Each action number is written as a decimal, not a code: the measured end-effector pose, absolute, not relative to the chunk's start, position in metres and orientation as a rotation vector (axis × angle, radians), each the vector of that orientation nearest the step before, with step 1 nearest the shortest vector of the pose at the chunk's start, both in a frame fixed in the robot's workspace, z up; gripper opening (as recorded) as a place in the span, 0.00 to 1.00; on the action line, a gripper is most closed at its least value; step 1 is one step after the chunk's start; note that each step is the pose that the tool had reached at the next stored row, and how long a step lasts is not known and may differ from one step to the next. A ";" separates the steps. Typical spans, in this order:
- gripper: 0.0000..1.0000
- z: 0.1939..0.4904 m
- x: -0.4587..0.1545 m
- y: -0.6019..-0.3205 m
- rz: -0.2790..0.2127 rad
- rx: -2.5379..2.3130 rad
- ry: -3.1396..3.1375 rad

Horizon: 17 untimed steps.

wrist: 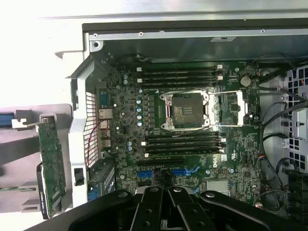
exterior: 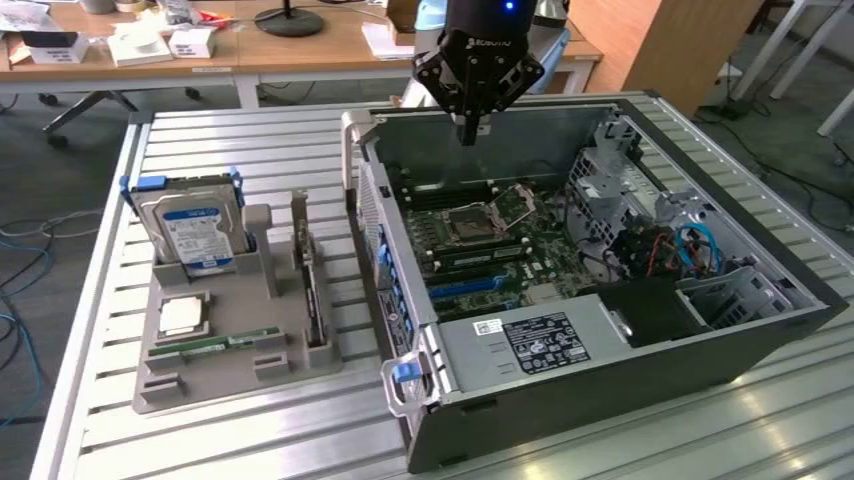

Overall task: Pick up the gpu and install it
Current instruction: 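Reach for the gpu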

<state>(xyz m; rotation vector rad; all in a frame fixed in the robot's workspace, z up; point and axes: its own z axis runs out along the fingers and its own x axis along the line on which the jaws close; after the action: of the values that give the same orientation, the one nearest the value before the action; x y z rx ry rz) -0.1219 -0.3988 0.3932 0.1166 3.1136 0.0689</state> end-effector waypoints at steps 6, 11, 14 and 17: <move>0.11 0.393 -0.128 -0.399 0.069 0.117 3.114; 0.11 0.393 -0.139 -0.399 0.069 0.116 3.114; 0.11 0.393 -0.146 -0.399 0.069 0.117 3.114; 0.11 0.393 -0.153 -0.399 0.069 0.117 3.114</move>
<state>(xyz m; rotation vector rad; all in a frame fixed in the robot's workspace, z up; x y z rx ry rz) -0.1531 -0.3987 0.3932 0.1165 3.1137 0.0689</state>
